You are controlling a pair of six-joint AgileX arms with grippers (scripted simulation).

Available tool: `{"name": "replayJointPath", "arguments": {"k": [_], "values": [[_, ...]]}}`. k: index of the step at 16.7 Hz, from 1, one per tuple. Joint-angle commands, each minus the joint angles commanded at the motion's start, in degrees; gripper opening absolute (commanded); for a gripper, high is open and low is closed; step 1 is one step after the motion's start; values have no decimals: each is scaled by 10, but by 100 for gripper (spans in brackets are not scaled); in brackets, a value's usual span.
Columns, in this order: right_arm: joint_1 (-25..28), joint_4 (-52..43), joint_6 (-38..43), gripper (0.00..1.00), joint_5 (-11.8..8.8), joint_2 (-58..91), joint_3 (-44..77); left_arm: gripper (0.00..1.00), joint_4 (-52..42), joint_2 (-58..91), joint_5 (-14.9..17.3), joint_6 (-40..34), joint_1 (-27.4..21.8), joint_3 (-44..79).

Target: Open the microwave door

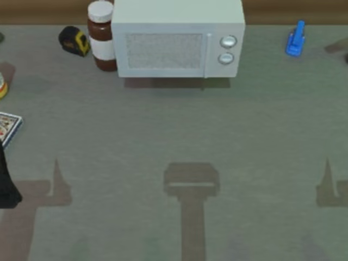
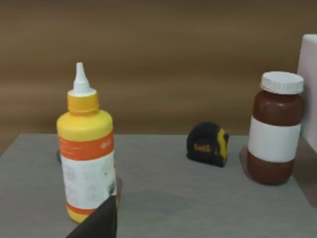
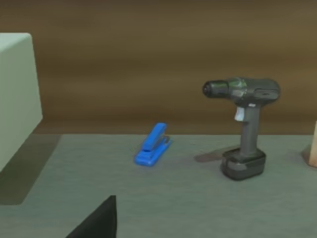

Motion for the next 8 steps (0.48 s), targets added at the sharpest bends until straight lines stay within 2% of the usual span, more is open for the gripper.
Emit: {"name": "replayJointPath", "arguments": {"k": [4,8], "values": [[0,0,0,100,0,0,0,100,-3,17,-9,-3,-10,16],[0,0,0,100,0,0,0,100,-18,124,-58,-25,-65,104]]}}
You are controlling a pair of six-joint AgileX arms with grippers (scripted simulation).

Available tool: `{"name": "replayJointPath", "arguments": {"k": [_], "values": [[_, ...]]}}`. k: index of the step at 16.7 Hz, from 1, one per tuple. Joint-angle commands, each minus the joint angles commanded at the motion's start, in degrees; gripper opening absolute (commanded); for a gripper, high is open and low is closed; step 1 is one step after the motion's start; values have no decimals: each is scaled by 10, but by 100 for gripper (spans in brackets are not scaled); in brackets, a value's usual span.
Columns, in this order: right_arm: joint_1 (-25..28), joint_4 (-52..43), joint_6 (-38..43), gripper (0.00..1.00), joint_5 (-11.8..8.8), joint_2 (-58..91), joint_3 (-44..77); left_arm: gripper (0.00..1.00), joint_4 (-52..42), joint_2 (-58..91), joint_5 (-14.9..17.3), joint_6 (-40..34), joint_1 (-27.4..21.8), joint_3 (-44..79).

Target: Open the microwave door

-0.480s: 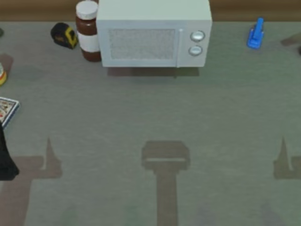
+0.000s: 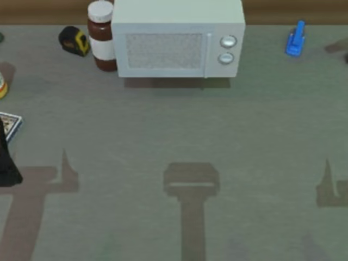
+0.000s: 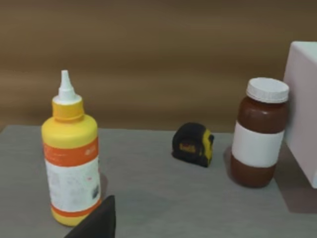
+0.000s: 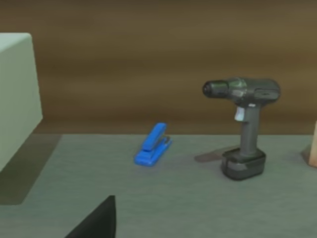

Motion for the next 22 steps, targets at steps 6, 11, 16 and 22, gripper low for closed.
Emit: {"name": "replayJointPath", "arguments": {"k": [6,11,16,22], "values": [[0,0,0,100,0,0,0,100,-11,321,-119,-72,-133,243],[0,0,0,100,0,0,0,100,-4,634,-224,-148,-253,480],[0,0,0,100,0,0,0,100,-12,892,-314,-205,-354,665],[0,0,0,100,0,0,0,100,-34,1046,-372,-231,-420,769]]}}
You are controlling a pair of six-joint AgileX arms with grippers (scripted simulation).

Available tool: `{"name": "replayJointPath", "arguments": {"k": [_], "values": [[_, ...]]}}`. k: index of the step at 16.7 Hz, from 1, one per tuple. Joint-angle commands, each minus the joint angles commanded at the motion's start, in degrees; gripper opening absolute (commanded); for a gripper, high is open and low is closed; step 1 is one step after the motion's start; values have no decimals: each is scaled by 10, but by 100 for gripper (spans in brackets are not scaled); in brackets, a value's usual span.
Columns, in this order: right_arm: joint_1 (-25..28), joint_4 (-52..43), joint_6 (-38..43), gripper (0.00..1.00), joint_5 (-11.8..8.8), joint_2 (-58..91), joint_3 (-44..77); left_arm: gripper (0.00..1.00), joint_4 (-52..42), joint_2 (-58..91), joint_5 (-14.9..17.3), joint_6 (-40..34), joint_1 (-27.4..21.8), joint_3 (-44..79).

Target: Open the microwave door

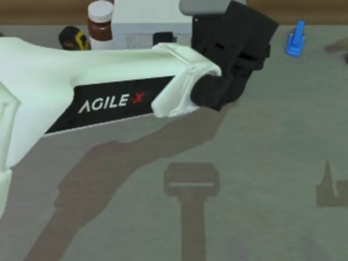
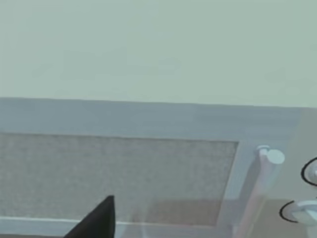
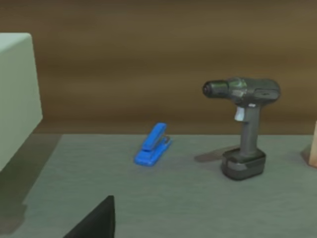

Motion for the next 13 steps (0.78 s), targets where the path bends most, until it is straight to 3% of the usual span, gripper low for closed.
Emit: {"name": "replayJointPath", "arguments": {"k": [7,13], "values": [[0,0,0,100,0,0,0,100,3,14,3,4,4,10],[0,0,0,100,0,0,0,100,32,117,44,39,51,107]]}}
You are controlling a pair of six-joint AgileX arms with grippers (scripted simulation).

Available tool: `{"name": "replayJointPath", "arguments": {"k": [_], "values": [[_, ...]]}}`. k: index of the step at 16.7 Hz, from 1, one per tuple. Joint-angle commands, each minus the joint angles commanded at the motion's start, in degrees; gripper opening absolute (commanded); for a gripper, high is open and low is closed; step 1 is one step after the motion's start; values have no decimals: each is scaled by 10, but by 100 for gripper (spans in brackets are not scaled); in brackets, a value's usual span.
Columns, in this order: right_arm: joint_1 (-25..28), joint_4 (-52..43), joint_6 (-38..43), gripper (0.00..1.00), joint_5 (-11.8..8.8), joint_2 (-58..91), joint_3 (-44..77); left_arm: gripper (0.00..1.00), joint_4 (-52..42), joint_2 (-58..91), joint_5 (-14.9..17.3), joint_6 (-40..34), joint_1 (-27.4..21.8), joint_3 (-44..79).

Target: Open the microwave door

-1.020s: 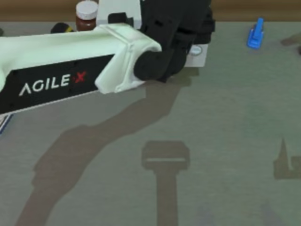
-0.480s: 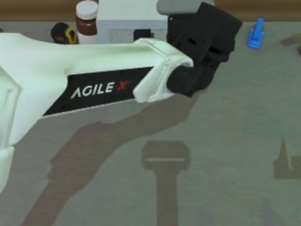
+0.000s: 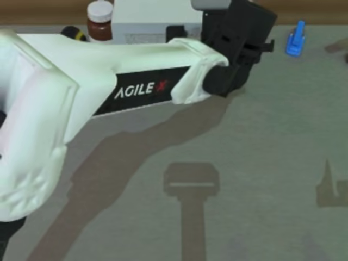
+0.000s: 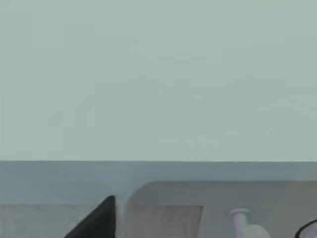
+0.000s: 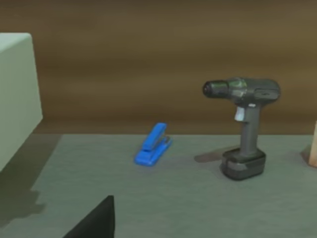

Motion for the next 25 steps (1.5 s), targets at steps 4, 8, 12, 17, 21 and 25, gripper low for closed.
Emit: {"name": "replayJointPath", "arguments": {"k": [4,8,12,17,21,25], "values": [[0,0,0,100,0,0,0,100,5,17,8,7,10,16],[0,0,0,100,0,0,0,77,5,17,8,7,10,16],[0,0,0,100,0,0,0,47,5,17,8,7,10,16],[0,0,0,100,0,0,0,10,5,17,8,7,10,16],[0,0,0,100,0,0,0,0,5,17,8,7,10,16],[0,0,0,100,0,0,0,0,5,17,8,7,10,16]]}}
